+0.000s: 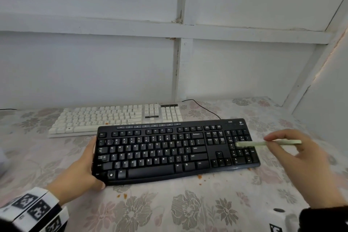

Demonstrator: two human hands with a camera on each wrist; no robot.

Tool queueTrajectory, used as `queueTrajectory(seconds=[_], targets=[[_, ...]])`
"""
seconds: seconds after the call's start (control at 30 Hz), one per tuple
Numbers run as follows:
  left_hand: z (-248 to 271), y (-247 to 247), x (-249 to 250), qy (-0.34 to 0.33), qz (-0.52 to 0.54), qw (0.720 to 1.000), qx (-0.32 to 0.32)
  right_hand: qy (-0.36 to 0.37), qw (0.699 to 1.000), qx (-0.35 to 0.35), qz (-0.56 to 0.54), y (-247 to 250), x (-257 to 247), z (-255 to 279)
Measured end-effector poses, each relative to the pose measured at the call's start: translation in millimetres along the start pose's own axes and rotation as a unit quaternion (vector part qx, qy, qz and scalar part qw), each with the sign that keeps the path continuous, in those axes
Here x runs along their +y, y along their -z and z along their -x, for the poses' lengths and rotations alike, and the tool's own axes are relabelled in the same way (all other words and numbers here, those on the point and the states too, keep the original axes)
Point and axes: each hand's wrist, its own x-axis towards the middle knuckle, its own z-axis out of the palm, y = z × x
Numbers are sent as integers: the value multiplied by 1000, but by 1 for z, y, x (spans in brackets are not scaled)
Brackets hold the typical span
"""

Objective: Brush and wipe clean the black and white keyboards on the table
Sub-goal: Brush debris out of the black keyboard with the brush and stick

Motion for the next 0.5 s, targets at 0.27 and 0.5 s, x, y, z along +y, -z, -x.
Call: queueTrajectory(seconds=[0.27,0.5], targets=[[-1,4,-1,-7,37,999,-36,157,960,-224,-57,-135,-55,83],[-6,7,-11,-29,79,995,-50,265,950,-166,-5,-194,-68,116]])
